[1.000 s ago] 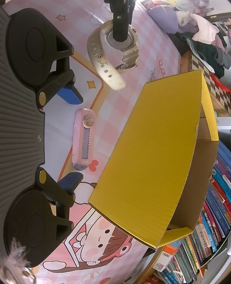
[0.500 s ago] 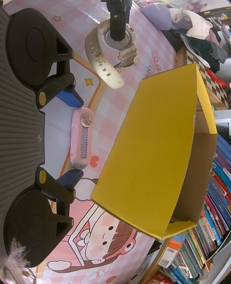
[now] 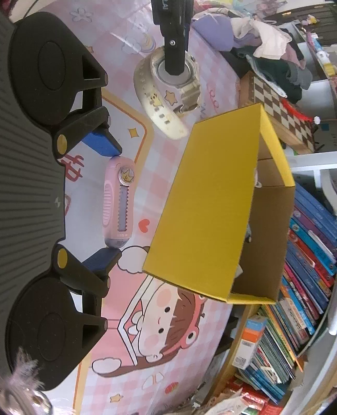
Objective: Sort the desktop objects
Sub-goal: 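Carry the watch and pink box cutter over the yellow box with both tools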
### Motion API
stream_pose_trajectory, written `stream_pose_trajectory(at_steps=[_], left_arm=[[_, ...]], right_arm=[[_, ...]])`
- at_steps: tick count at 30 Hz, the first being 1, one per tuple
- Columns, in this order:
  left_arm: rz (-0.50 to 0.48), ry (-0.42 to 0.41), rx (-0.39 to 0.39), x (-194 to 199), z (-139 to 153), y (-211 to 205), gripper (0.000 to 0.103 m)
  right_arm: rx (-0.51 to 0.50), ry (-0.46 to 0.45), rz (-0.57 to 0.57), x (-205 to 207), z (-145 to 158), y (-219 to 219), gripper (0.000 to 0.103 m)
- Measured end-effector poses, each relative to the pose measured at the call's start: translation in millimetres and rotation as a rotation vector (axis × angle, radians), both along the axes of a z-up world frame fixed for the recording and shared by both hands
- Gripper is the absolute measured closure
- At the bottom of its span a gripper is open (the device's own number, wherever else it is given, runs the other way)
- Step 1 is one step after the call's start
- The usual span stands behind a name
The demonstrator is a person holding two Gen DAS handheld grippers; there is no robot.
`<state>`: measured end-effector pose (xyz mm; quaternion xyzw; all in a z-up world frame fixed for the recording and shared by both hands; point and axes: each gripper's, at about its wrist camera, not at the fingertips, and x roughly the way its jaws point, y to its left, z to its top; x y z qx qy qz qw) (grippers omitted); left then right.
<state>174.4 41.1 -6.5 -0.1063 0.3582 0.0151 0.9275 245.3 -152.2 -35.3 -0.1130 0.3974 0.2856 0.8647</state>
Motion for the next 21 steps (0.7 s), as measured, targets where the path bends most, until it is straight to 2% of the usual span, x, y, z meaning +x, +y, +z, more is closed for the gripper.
stream_pose_trajectory(at_steps=[10, 21], left_arm=[[-0.053, -0.087, 0.027, -4.9, 24.6, -0.9, 0.088], [-0.083, -0.189, 0.084, 5.4, 55.9, 4.4, 0.088]], right_arm=[[0.044, -0.079, -0.033, -16.0, 33.9, -12.2, 0.027], [0.052, -0.196, 0.007, -10.3, 72.6, -8.5, 0.027]])
